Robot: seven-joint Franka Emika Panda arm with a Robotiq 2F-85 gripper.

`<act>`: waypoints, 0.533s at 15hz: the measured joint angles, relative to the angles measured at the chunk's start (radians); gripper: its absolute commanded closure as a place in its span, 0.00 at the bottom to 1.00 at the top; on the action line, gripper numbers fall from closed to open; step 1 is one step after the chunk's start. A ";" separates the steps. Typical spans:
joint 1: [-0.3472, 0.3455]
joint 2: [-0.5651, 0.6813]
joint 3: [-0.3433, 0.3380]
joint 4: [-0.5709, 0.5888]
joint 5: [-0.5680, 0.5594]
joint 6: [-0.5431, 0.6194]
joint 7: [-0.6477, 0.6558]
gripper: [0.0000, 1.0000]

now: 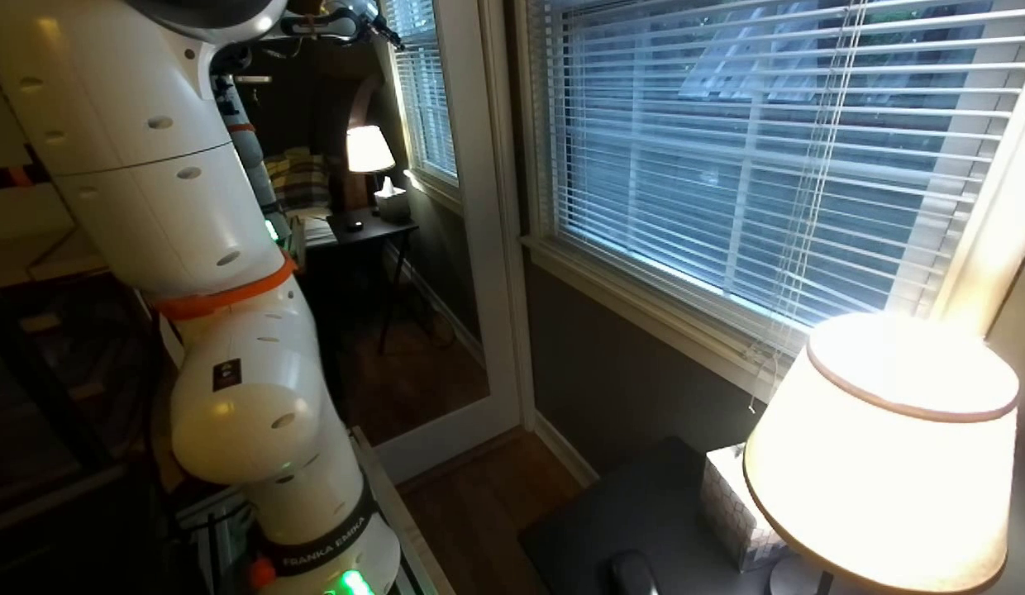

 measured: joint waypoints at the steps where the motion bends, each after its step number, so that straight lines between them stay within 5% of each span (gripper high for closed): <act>1: 0.003 0.000 -0.001 0.000 0.000 0.000 -0.001 1.00; 7: 0.013 0.000 -0.007 0.000 0.011 -0.001 -0.021 0.96; 8: 0.015 0.000 -0.008 0.000 0.014 -0.001 -0.025 0.72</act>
